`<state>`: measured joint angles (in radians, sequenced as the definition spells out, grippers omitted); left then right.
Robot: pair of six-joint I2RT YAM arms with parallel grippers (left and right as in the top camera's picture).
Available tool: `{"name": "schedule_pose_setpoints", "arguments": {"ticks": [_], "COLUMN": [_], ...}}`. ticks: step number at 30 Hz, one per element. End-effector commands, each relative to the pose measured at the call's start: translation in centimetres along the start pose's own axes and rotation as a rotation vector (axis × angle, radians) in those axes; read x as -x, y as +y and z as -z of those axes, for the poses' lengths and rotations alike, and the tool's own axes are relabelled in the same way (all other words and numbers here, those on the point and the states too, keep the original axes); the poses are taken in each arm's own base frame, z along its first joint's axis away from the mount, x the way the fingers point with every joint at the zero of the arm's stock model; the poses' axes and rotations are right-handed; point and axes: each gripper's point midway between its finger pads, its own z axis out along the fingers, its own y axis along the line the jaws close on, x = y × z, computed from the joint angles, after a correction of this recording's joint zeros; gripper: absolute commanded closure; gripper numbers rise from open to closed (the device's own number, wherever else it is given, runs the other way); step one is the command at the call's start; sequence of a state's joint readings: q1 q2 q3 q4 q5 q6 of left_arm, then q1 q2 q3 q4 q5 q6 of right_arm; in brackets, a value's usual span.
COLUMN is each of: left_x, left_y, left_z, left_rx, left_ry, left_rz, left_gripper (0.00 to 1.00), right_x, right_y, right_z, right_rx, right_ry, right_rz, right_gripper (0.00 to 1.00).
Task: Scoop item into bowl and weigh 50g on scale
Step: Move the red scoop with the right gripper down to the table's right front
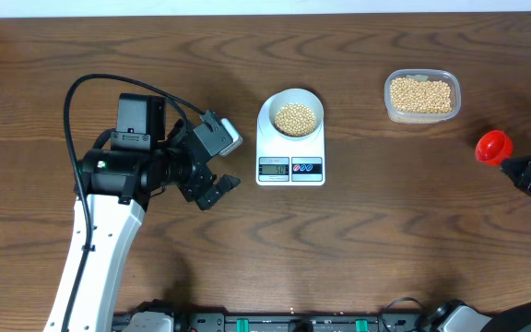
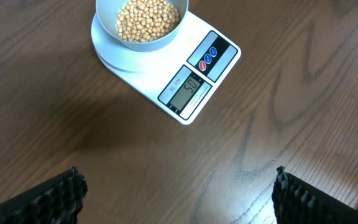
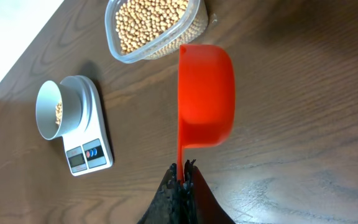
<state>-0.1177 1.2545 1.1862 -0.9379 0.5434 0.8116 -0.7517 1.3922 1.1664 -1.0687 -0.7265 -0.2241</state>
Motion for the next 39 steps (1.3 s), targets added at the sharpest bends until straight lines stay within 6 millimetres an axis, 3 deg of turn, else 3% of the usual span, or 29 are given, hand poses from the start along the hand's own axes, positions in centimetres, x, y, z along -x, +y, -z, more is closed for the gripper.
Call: {"name": "schedule_pose_setpoints", "arguments": {"ticks": [1, 24, 31, 39], "left_x": [0.5, 0.5, 0.5, 0.5], "left_y": [0.2, 0.2, 0.2, 0.2], "left_z": [0.7, 0.7, 0.7, 0.7], "left_rx": [0.021, 0.021, 0.02, 0.021], "left_ry": [-0.016, -0.016, -0.016, -0.016], "left_rz": [-0.003, -0.004, -0.004, -0.004], "left_gripper": [0.02, 0.02, 0.02, 0.02], "right_x": [-0.1, -0.1, -2.8, -6.0], "right_y": [0.4, 0.7, 0.1, -1.9], "right_z": [0.2, -0.8, -3.1, -6.2], "right_rx": [0.023, 0.082, 0.134, 0.132], "right_ry": [-0.006, -0.015, 0.026, 0.046], "right_rz": [0.008, 0.015, -0.029, -0.218], "right_gripper": [0.99, 0.99, 0.99, 0.99]}}
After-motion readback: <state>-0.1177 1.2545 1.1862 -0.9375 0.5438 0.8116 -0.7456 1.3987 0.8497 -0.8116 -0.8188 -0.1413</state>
